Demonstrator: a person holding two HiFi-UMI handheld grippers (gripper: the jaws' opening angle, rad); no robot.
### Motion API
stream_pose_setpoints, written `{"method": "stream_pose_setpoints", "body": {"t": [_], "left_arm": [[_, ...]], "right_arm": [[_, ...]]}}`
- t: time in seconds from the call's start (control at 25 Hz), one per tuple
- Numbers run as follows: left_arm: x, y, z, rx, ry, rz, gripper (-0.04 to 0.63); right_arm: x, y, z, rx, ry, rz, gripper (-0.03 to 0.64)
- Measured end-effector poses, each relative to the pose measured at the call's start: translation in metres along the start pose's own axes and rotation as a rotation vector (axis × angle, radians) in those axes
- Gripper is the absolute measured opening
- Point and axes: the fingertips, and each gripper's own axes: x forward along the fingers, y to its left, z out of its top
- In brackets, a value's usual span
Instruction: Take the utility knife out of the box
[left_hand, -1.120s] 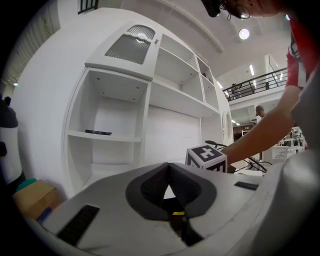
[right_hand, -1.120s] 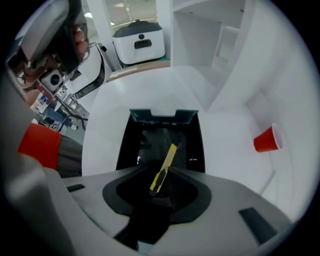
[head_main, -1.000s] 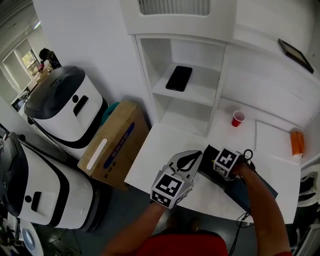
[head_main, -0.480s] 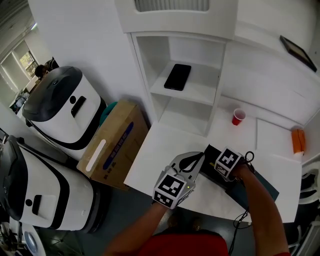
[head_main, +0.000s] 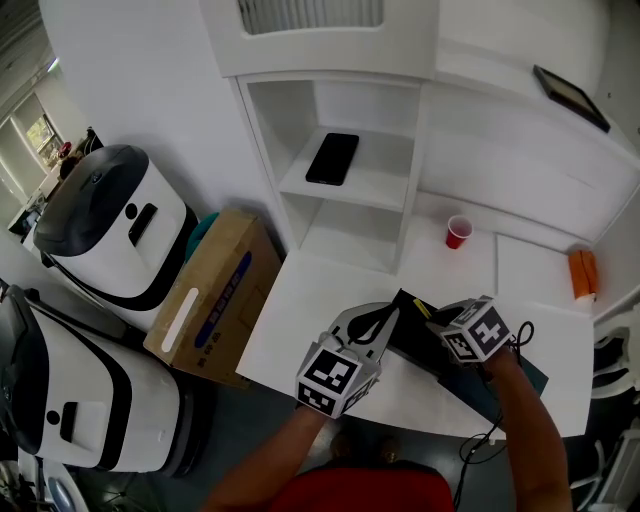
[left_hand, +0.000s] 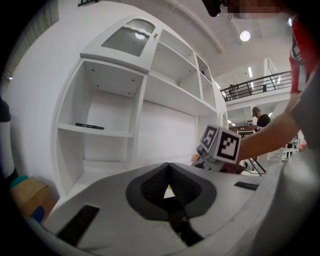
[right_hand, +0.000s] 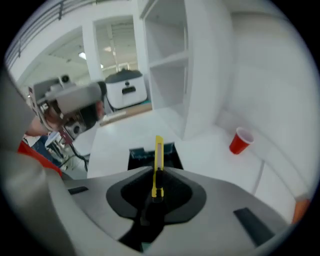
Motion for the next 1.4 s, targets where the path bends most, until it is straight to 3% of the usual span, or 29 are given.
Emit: {"method": "stream_pose_setpoints", "body": {"t": [0.16,0.28,0.4,0.52,0.8,1.4], "left_arm": [[-0.004,-0.009,0.015,0.011,-0.023,-0.006,0.023],[-0.007,-0.021,0.028,0.007,-0.053,-0.018,0.023],[-0.009,-0.031,0.045,-0.003,-0.099,-0.022,0.023],[-0.009,-0.045,0.06,-0.003,-0.14,-0.036,0.023],[-0.007,-0.067,0.068,0.015,-0.15,-0.057,0.023],[-0.011,-0.072,0.068,0.024,-0.14,-0.053,0.023]], "right_arm": [[-0.071,0.019,0.041,0.053,-0.408,-0.033,0.081],[-0.121,0.036,0.053,0.066,-0.653,-0.084,0.083],[-0.162,0.05,0.061,0.075,-0.844,-0.123,0.081],[-0.188,0.058,0.063,0.087,-0.964,-0.143,0.081],[-0.203,0.061,0.06,0.078,-1.01,-0.179,0.08],[-0.204,0.068,0.062,0.056,-1.009,-0.156,0.08]]}}
